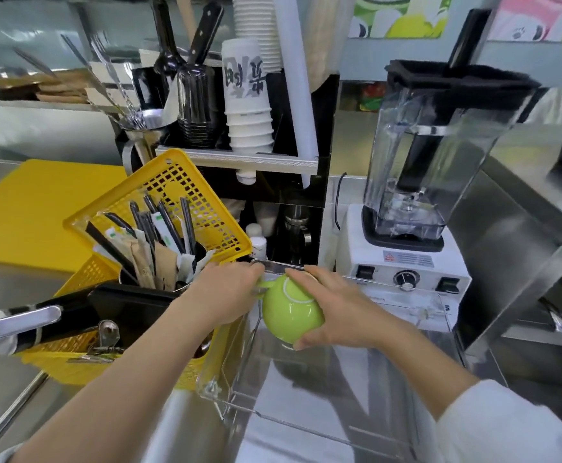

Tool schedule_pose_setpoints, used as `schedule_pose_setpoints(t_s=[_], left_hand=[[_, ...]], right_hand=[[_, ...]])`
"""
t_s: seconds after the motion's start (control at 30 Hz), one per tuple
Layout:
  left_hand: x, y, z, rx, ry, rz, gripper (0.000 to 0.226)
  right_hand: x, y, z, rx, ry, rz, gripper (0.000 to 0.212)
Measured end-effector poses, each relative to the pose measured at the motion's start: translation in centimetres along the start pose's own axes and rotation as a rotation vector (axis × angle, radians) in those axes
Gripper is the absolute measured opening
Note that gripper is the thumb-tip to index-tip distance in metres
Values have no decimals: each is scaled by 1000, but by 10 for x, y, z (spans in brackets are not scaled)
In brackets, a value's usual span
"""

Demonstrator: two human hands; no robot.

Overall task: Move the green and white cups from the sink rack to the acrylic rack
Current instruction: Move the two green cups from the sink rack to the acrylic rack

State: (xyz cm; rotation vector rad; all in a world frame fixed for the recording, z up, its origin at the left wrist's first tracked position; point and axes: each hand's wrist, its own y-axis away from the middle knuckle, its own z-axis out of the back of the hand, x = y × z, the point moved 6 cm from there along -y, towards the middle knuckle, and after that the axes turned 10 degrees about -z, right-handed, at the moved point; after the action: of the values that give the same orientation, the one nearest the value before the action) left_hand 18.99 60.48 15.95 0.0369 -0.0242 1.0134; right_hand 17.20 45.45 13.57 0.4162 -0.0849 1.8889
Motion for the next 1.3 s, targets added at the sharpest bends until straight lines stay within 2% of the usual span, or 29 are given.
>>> schedule_pose_setpoints(t_s=[0.1,0.23,0.33,0.5,0.77,1.0,1.2,1.3], left_hand=[[-8,-1,16,34,-11,58,26],[-40,-7,57,-221,76,76,35],[-84,-20,74,-335,178,-12,38],[-167,-61,74,-350,308,-166,42],[-351,-129,45,-291,500,-372,41],[-509,-195,-13,-77,561,-440,47],[-592,-221,-84,141,575,-437,48],[-616,-222,-113,218,481,-452,51]], right_hand=[[-4,8,7,-18,-13,-14,105],[-25,37,31,-123,-118,-27,99],[-56,68,49,-219,-141,-61,95],[-134,129,77,-368,-195,-182,92],[-302,242,82,-432,-313,-423,89],[-437,330,51,-402,-331,-596,86],[-517,386,6,-309,-328,-815,77],[-539,398,-14,-237,-298,-917,71]])
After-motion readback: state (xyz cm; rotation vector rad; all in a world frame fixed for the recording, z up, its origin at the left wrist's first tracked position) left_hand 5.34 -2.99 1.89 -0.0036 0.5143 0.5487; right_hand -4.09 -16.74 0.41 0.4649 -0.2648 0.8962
